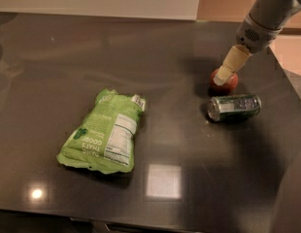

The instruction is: Move apple near green rice chip bag

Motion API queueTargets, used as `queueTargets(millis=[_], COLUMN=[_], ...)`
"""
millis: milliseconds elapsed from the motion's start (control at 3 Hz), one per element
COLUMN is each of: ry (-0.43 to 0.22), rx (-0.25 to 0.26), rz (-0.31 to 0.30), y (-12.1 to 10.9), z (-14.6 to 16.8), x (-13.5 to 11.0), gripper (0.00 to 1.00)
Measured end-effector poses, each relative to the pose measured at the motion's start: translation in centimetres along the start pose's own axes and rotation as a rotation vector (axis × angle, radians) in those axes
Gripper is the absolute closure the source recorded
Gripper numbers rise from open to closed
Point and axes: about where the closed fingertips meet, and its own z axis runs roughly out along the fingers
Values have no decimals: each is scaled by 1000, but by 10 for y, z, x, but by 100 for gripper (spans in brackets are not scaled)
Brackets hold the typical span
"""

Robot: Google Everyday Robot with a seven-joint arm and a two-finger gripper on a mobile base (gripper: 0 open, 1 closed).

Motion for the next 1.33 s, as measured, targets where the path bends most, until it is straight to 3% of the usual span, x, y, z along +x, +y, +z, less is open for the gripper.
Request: queueTargets(millis=[333, 667, 1333], ry=[44, 83, 96], rx=[-1, -1, -6], rz=[66, 106, 115], y=[-11, -15, -10], z=[24, 41, 47], x=[4, 7, 4], gripper=[0, 7, 48])
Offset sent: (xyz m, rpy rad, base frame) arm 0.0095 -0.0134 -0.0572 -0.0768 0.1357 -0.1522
